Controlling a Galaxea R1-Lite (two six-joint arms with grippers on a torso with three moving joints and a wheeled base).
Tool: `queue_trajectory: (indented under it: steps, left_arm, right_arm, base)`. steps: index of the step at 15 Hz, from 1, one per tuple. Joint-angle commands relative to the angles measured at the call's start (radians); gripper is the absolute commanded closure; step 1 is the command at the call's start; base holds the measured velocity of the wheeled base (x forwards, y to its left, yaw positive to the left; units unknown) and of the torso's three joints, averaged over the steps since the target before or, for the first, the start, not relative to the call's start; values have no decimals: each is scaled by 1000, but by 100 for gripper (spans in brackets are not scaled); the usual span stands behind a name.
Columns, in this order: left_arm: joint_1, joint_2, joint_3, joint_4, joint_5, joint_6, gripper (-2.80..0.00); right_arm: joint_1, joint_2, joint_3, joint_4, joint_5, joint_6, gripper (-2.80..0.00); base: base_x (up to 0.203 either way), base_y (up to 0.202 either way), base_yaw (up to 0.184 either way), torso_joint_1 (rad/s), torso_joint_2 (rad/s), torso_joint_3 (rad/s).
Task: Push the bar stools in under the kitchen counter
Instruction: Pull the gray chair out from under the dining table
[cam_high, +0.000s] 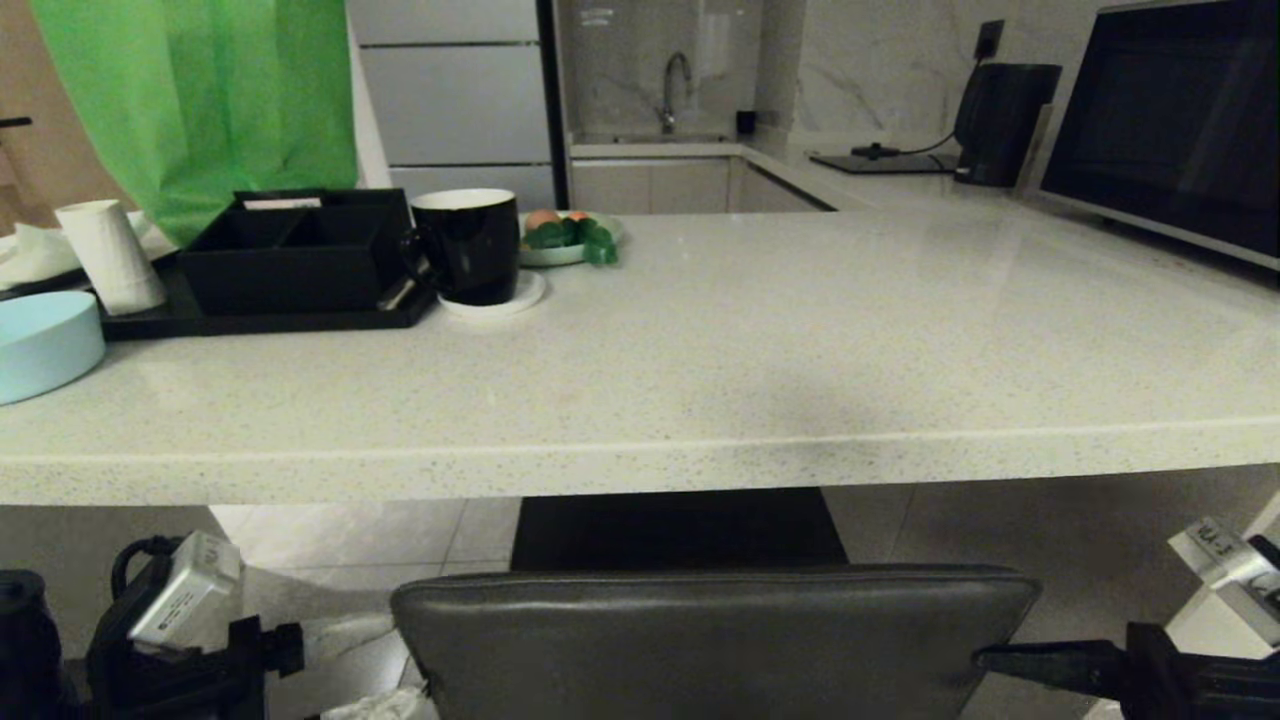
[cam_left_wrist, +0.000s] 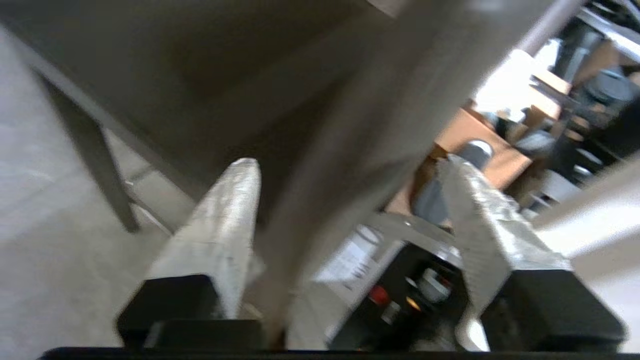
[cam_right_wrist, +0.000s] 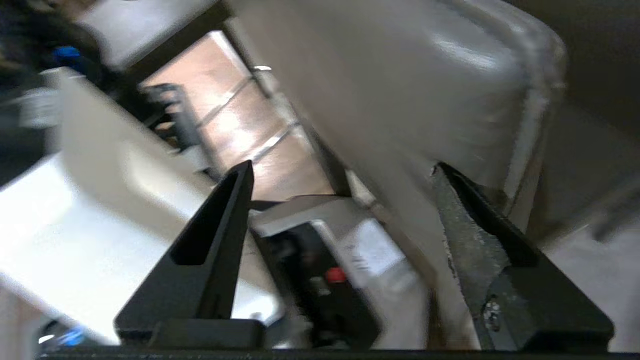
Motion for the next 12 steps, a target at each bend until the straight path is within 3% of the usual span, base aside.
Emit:
queue_trajectory:
  steps: [1,3,7,10,12]
  left_arm:
    - [16,153,7,-133,-12,3,-280]
    - [8,207,15,-223,-38,5,-280]
    - [5,206,16,-222,-41,2,-280]
    - [-13,211,15,-224,-38,0,-280]
    - [-24,227,8,-227,-34,-3,-280]
  right_arm:
    - [-20,64,-33,7,2,-41,-280]
    - [-12,89,-27,9,3,-69,-280]
    - [-3,-53,-19,70,7,-61,-280]
    - [6,-258,-64,351,5,-60,-280]
    - [7,-330,-194,569,-27,-63,-280]
  base:
    - [0,0,0,0,0,0]
    - [0,0,0,0,0,0]
    - [0,0,0,0,0,0]
    - [0,0,0,0,0,0]
    - [0,0,0,0,0,0]
